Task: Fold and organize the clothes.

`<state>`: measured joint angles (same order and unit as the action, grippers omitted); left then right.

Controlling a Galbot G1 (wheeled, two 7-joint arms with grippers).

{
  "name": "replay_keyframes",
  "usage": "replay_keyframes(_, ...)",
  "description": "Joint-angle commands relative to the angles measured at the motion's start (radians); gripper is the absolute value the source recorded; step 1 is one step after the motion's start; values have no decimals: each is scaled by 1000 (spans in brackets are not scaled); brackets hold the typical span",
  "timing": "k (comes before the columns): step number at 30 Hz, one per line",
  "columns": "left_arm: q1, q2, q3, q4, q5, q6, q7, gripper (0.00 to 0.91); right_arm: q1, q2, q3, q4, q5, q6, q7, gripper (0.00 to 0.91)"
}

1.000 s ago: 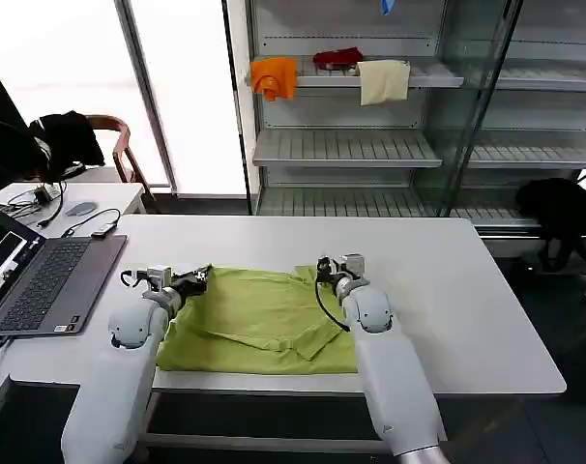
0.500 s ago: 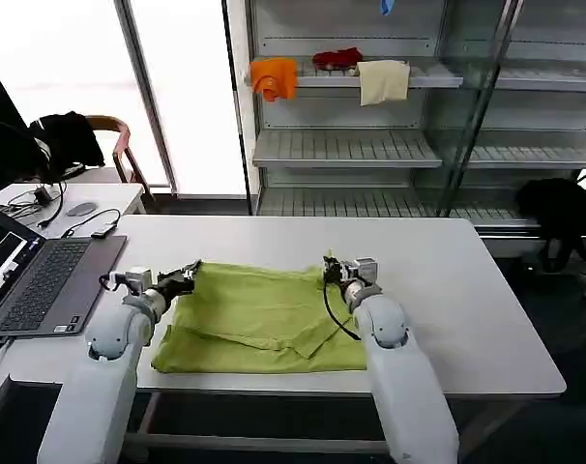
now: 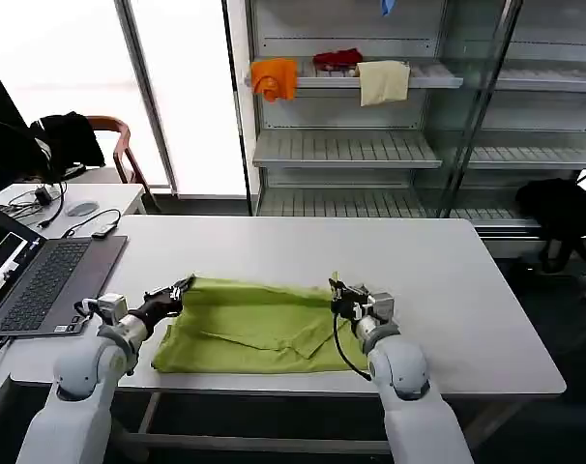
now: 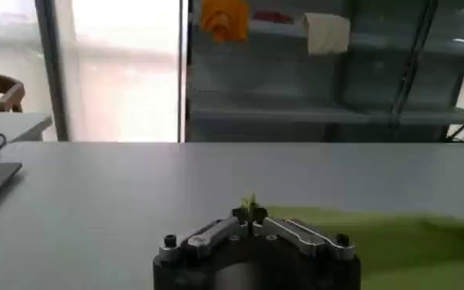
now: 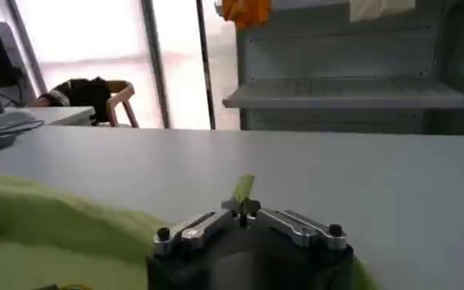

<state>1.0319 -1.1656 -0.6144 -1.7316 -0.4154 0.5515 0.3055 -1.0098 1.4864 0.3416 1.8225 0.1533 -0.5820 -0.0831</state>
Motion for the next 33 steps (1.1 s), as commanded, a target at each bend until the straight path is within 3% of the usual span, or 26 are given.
replay_keyframes(1,94,8,-26,-78,-31,-5,16,10,-113,-8,12,109,4,1,-1,0)
replay_keyframes(21,158,-2,-40,-97,9,-39,26,10,-168,-10,50,113,-7,3,-19,0)
replay_keyframes(22,158,-4,-38,-96,20,-41,26,10,-171,-9,51,114,-13,3,-19,111)
replay_keyframes(23,159,-6,-37,-95,29,-42,26,20,-173,-8,51,114,-19,4,-19,907)
replay_keyframes(25,160,-10,-34,-92,48,-44,25,20,-179,-3,54,115,-63,4,-20,907)
replay_keyframes(26,161,-11,-33,-92,56,-45,25,504,-182,2,57,114,-99,9,-23,907)
replay_keyframes(27,162,-13,-32,-93,64,-45,24,907,-188,7,62,114,-144,26,-26,907)
replay_keyframes(33,172,-23,-30,-104,93,-52,17,907,-216,0,63,144,-294,77,-19,907)
